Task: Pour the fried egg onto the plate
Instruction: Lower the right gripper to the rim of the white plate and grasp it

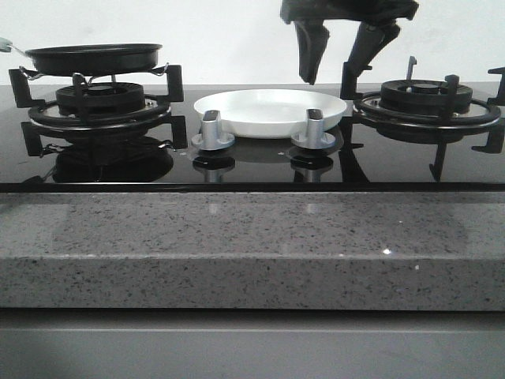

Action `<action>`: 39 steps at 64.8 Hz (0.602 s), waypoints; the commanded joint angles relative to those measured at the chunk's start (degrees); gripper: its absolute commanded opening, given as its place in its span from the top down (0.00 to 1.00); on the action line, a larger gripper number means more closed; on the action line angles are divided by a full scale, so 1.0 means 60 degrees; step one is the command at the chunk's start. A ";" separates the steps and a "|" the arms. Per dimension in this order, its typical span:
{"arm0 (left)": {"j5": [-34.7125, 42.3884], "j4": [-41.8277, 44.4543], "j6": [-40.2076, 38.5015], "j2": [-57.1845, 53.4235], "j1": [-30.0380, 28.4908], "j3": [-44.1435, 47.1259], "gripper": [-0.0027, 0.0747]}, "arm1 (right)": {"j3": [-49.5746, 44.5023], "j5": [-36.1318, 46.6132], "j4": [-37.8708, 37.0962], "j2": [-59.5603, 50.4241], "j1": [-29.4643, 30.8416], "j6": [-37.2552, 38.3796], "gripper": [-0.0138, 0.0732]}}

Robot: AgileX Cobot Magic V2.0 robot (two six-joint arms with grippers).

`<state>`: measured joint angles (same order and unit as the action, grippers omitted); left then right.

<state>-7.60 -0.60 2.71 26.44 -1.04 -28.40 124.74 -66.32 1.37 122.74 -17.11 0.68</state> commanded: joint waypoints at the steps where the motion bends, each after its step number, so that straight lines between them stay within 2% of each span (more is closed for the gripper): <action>1: 0.0822 -0.0054 -0.0071 0.0108 0.0014 -0.0361 0.10 | 0.0581 0.0219 0.0051 -0.0422 0.0012 -0.0031 0.31; 25: 0.0822 -0.0054 -0.0071 0.0108 0.0014 -0.0361 0.10 | 0.1741 -0.0537 0.0068 0.0279 0.0213 -0.0113 0.43; 39: 0.0822 -0.0054 -0.0071 0.0108 0.0014 -0.0361 0.10 | 0.1770 -0.0763 0.0145 0.0503 0.0351 -0.0485 0.43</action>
<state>-7.60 -0.60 2.71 26.44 -1.04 -28.40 133.33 -71.46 1.62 129.13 -15.31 -0.84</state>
